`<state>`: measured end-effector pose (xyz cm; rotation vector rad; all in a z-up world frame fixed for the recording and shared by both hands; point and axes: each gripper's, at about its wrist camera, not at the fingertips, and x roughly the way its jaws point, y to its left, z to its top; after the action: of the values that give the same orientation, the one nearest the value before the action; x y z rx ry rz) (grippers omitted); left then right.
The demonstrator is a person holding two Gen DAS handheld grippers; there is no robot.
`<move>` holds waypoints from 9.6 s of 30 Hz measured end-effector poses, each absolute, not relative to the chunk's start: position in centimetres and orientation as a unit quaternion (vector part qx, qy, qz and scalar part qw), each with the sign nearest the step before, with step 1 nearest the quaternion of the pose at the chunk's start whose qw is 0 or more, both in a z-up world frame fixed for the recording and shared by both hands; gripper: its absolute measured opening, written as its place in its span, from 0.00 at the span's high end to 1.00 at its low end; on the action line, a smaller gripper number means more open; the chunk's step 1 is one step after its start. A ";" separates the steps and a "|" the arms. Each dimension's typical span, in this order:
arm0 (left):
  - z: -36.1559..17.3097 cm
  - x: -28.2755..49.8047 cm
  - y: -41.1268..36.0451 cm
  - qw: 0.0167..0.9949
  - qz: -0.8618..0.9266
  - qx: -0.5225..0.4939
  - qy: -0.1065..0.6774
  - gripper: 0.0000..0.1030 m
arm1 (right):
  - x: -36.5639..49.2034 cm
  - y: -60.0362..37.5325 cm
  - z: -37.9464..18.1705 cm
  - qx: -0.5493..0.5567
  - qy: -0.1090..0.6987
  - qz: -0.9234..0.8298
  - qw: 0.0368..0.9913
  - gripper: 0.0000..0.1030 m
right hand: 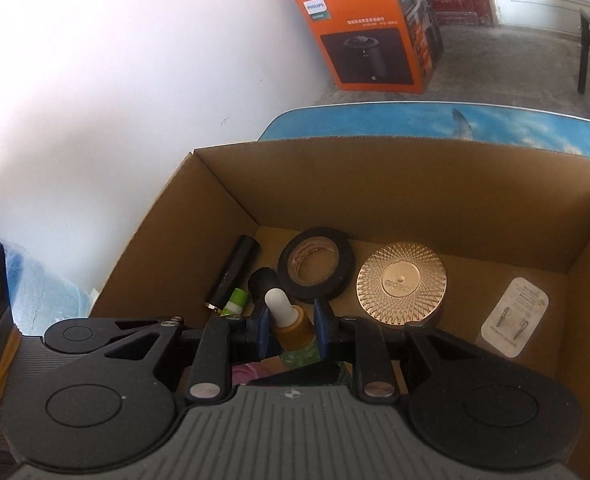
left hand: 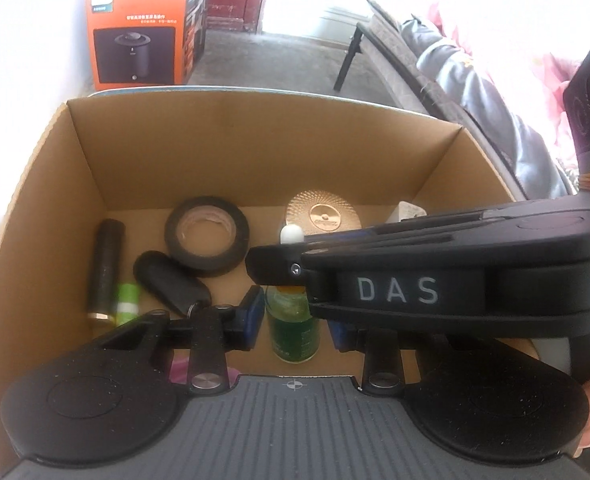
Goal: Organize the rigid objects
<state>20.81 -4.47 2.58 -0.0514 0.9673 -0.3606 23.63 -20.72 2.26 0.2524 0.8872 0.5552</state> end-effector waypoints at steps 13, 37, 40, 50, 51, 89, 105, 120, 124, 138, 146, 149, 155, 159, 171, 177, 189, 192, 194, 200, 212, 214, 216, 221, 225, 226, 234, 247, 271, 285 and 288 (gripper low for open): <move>3.2 19.2 -4.9 0.887 -0.182 -0.005 0.425 0.67 | 22.7 -19.6 3.1 0.079 0.405 0.261 0.873 0.74; 9.0 4.9 -2.8 0.932 -0.218 0.020 0.290 0.05 | 3.9 -29.0 9.2 0.217 0.264 0.267 0.901 0.32; 9.2 2.7 -2.0 0.936 -0.214 0.016 0.280 0.02 | 0.7 -29.6 9.1 0.237 0.246 0.272 0.900 0.28; 7.3 -0.8 1.7 0.943 -0.172 0.025 0.284 0.00 | -4.2 -29.3 5.3 0.297 0.249 0.265 0.883 0.26; 7.0 -0.7 2.2 0.943 -0.168 0.022 0.285 0.00 | -4.1 -28.9 4.7 0.301 0.255 0.265 0.880 0.26; 0.0 5.5 2.2 0.935 -0.090 0.011 0.342 0.48 | 8.6 -16.3 -0.6 0.296 0.342 0.321 0.832 0.68; 0.6 4.1 -5.2 0.922 -0.179 0.043 0.341 0.49 | 3.2 -24.3 0.1 0.314 0.315 0.250 0.860 0.66; -0.7 5.0 -8.6 0.908 -0.202 0.080 0.359 0.48 | 2.4 -27.6 -1.3 0.331 0.314 0.217 0.863 0.65; -1.0 4.9 -8.9 0.908 -0.201 0.090 0.357 0.48 | 2.4 -27.7 -1.3 0.332 0.313 0.215 0.863 0.64; -1.0 4.6 -9.7 0.909 -0.196 0.096 0.355 0.48 | 2.3 -27.9 -1.3 0.332 0.314 0.216 0.863 0.64; -1.0 4.6 -9.9 0.910 -0.195 0.096 0.353 0.48 | 2.3 -27.9 -1.3 0.333 0.315 0.216 0.862 0.64; -1.0 4.5 -9.8 0.910 -0.195 0.095 0.352 0.48 | 2.3 -27.9 -1.3 0.333 0.315 0.216 0.862 0.64; -0.9 4.3 -9.9 0.911 -0.194 0.094 0.350 0.49 | 2.2 -27.7 -1.1 0.327 0.318 0.216 0.863 0.64; -0.1 3.7 -9.7 0.916 -0.192 0.093 0.339 0.49 | 1.7 -27.6 -0.4 0.322 0.314 0.225 0.864 0.64; 8.5 3.3 -7.7 0.950 -0.193 0.087 0.228 0.49 | 0.3 -26.5 9.0 0.256 0.212 0.286 0.899 0.63; 10.7 7.6 -9.1 0.949 -0.210 0.072 0.226 0.49 | 2.8 -27.2 11.7 0.233 0.186 0.279 0.913 0.62; 4.0 15.0 -12.6 0.905 -0.228 0.051 0.356 0.49 | 11.2 -31.2 4.9 0.278 0.277 0.244 0.887 0.62; 3.0 15.8 -12.8 0.897 -0.227 0.049 0.376 0.49 | 12.1 -31.7 3.6 0.281 0.291 0.243 0.882 0.62; 2.6 16.0 -12.9 0.895 -0.224 0.050 0.384 0.49 | 12.6 -31.8 3.2 0.277 0.296 0.243 0.882 0.62; 2.1 16.6 -13.4 0.886 -0.220 0.062 0.404 0.48 | 13.5 -31.9 2.6 0.261 0.305 0.239 0.884 0.63; 1.4 16.7 -14.4 0.888 -0.206 0.082 0.403 0.40 | 14.0 -32.2 2.5 0.223 0.304 0.217 0.901 0.59; 1.7 16.4 -14.5 0.893 -0.207 0.085 0.391 0.30 | 13.8 -32.4 2.6 0.225 0.299 0.215 0.902 0.58; 2.2 15.9 -14.4 0.899 -0.210 0.085 0.374 0.23 | 13.5 -32.6 2.9 0.227 0.292 0.214 0.904 0.58; 3.8 14.0 -13.7 0.911 -0.215 0.086 0.340 0.08 | 11.6 -33.4 4.5 0.246 0.258 0.212 0.910 0.58; 5.9 11.1 -11.7 0.926 -0.216 0.062 0.303 0.06 | 8.2 -34.2 6.8 0.248 0.217 0.197 0.923 0.58; 6.5 10.3 -10.9 0.929 -0.217 0.052 0.293 0.03 | 7.3 -34.5 7.2 0.248 0.207 0.191 0.927 0.58; 9.4 5.8 -7.0 0.950 -0.168 0.023 0.262 0.00 | 1.4 -34.7 7.9 0.217 0.183 0.113 0.952 0.00; 7.4 7.1 -4.6 0.946 -0.067 0.014 0.316 0.00 | -1.1 -27.8 7.0 0.058 0.208 -0.051 0.975 0.00; 6.9 7.3 -3.4 0.940 -0.092 0.029 0.326 0.00 | 2.5 -23.5 5.3 0.043 0.257 -0.010 0.966 0.00; 7.0 7.3 -3.9 0.941 -0.084 0.047 0.325 0.00 | 3.0 -24.1 4.8 0.055 0.264 -0.013 0.963 0.00; 6.9 7.3 -4.1 0.941 -0.084 0.051 0.325 0.00 | 3.1 -24.1 4.8 0.053 0.266 -0.015 0.963 0.00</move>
<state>7.33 -4.09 6.92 0.1049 0.6629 -0.1704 3.09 -24.13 4.82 0.1077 0.5378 -0.0304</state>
